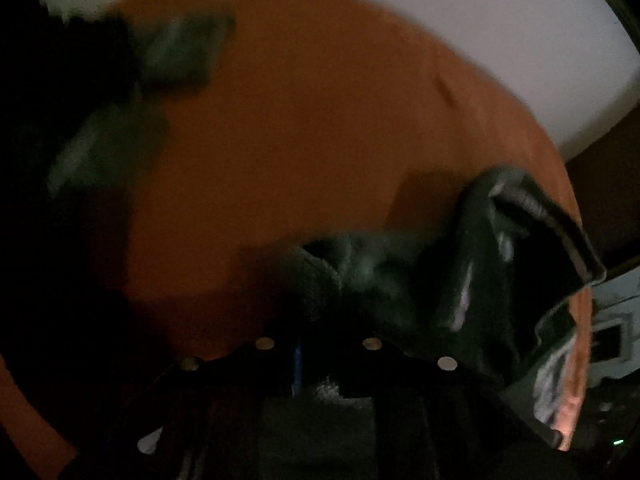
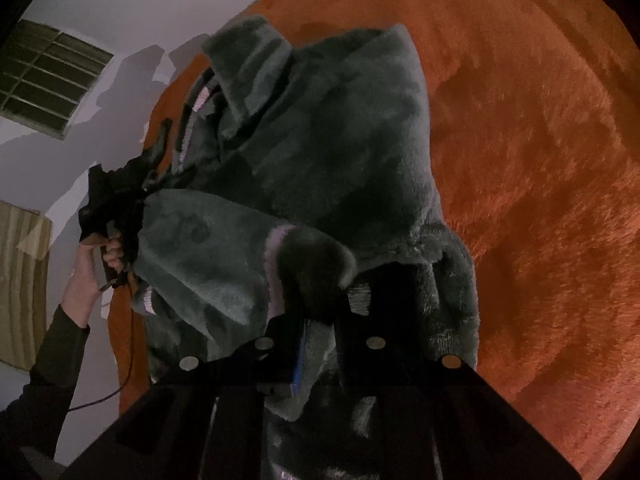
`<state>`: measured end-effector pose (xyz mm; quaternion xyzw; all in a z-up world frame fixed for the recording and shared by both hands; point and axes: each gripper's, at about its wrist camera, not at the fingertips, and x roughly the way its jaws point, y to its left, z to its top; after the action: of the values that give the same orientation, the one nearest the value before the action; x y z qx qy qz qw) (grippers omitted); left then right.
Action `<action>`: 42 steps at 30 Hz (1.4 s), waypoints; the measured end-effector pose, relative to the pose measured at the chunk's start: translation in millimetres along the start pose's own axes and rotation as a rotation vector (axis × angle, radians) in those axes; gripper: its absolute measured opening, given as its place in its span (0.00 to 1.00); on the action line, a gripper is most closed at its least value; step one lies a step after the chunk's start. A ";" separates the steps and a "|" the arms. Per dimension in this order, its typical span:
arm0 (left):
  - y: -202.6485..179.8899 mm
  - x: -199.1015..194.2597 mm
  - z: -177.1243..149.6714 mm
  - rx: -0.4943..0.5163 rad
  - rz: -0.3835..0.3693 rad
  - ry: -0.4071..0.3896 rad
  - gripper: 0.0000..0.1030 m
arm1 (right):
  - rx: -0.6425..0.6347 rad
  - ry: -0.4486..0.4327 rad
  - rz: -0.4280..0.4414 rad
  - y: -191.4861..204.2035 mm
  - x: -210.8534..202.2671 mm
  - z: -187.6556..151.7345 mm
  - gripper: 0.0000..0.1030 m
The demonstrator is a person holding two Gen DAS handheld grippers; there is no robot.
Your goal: Fold clothes
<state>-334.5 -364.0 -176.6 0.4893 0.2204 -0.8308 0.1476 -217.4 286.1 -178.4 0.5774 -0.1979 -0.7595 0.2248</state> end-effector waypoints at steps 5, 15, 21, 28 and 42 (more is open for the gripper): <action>23.4 37.4 3.5 -0.072 -0.004 0.125 0.12 | -0.029 -0.009 -0.071 -2.9 -0.8 -0.7 0.07; 55.8 -11.9 11.8 -0.160 -0.163 -0.027 0.53 | 0.028 0.012 0.043 -5.5 13.8 11.6 0.67; 20.3 36.4 -5.0 -0.067 -0.155 0.191 0.52 | -0.018 0.074 -0.041 4.4 57.7 27.4 0.17; 16.7 39.2 -12.7 -0.125 0.073 0.057 0.25 | 0.021 -0.094 -0.094 2.5 15.5 21.9 0.08; 33.4 -51.6 -18.9 -0.147 0.011 -0.031 0.50 | 0.077 -0.065 -0.058 -10.4 -14.8 13.6 0.52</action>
<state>-280.4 -381.6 -146.7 0.4655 0.2757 -0.8190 0.1913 -228.3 303.7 -169.0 0.5664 -0.2175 -0.7757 0.1737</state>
